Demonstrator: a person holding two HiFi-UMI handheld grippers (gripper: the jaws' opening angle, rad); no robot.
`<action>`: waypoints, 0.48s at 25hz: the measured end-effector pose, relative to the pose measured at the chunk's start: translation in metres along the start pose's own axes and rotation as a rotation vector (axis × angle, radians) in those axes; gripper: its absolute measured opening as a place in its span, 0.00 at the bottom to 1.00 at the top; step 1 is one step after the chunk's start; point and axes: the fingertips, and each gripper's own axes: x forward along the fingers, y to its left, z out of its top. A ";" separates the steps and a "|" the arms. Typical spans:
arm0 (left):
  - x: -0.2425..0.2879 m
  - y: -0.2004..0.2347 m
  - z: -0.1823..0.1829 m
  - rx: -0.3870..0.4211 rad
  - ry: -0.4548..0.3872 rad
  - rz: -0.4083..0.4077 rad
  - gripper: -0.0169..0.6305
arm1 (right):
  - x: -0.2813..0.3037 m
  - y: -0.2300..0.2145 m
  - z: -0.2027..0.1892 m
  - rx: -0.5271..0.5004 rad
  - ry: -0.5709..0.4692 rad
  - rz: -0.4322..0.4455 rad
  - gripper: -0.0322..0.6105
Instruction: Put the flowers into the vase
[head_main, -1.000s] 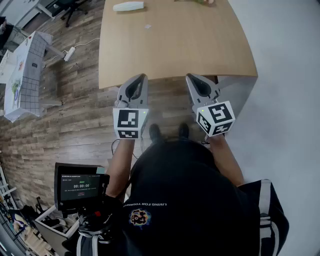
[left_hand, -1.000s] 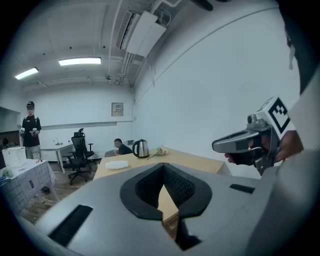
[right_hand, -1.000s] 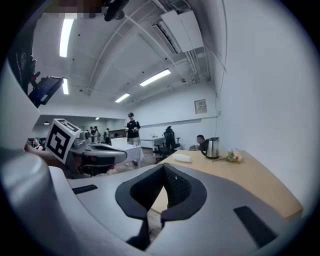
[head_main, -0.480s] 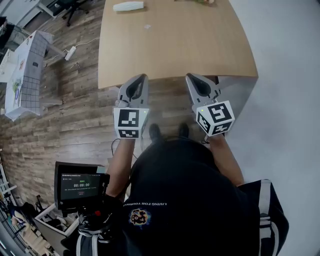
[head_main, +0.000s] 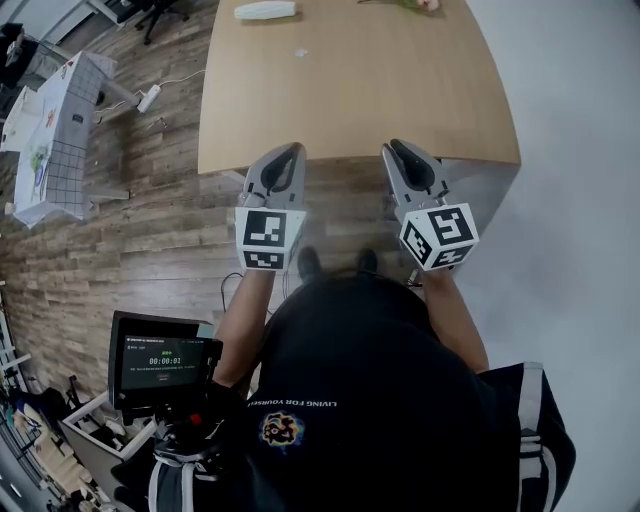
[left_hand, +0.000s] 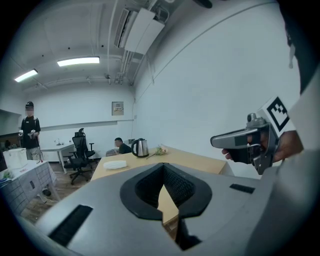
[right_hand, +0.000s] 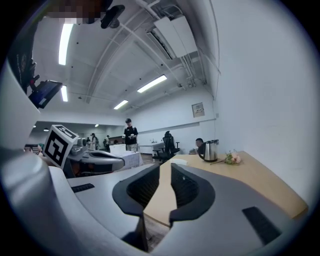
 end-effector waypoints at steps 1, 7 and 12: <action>0.005 -0.005 -0.005 0.004 0.002 0.003 0.03 | -0.001 -0.007 -0.006 0.022 -0.008 0.011 0.18; 0.028 -0.043 -0.047 0.048 0.011 0.025 0.03 | -0.019 -0.040 -0.065 0.069 -0.030 0.036 0.30; 0.036 -0.046 -0.042 0.051 0.014 0.050 0.03 | -0.024 -0.053 -0.069 0.066 -0.016 0.048 0.30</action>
